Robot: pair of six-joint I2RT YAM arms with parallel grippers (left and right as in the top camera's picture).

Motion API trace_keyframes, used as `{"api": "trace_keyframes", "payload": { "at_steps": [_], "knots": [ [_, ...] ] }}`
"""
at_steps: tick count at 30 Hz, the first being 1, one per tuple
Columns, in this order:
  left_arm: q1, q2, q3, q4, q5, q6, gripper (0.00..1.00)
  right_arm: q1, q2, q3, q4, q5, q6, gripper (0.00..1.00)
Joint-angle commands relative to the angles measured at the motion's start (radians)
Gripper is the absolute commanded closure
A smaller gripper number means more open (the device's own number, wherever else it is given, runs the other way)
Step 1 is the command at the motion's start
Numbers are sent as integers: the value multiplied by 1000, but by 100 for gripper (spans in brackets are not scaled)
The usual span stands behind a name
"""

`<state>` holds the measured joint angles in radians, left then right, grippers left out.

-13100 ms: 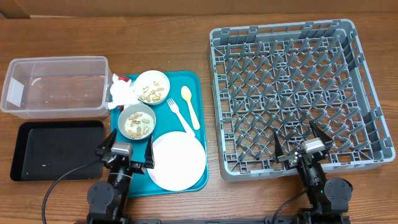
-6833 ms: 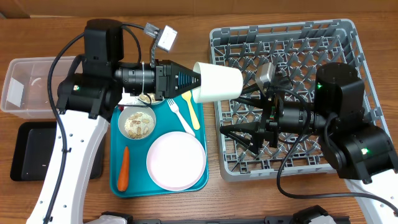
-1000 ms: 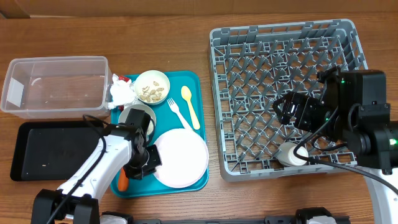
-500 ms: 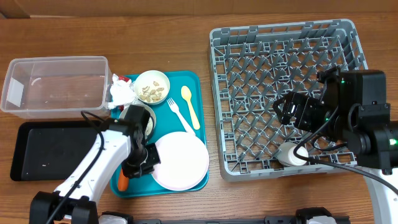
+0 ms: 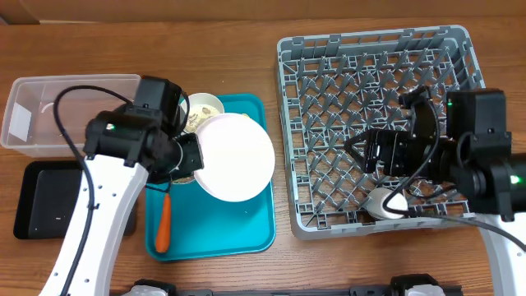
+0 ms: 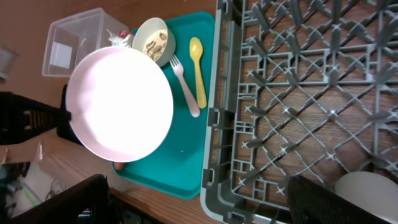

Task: Sort waste into correct bins and load items into the dishwasher rack
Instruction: 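Grasp the white plate edge with the left gripper and lift it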

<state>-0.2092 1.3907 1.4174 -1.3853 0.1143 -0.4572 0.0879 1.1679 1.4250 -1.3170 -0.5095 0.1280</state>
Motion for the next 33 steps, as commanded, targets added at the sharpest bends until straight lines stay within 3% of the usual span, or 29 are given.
{"api": "trace_keyframes", "payload": {
  "at_steps": [1, 16, 21, 25, 33],
  "knots": [
    [1, -15, 80, -32, -15, 32, 96, 14, 21, 19, 7, -68, -55, 5],
    [1, -53, 401, -99, 110, 85, 96, 207, 170, -1, 176, -202, -151, 7],
    [1, -67, 407, -140, 39, 84, 96, 247, 230, -1, 179, -203, -151, 9],
    [1, -50, 358, -241, -58, 40, 95, 249, 241, -1, 180, -199, -151, 11],
    [0, -51, 35, -281, -62, -66, 76, 248, 239, -1, 132, -89, -67, 11]
  ]
}}
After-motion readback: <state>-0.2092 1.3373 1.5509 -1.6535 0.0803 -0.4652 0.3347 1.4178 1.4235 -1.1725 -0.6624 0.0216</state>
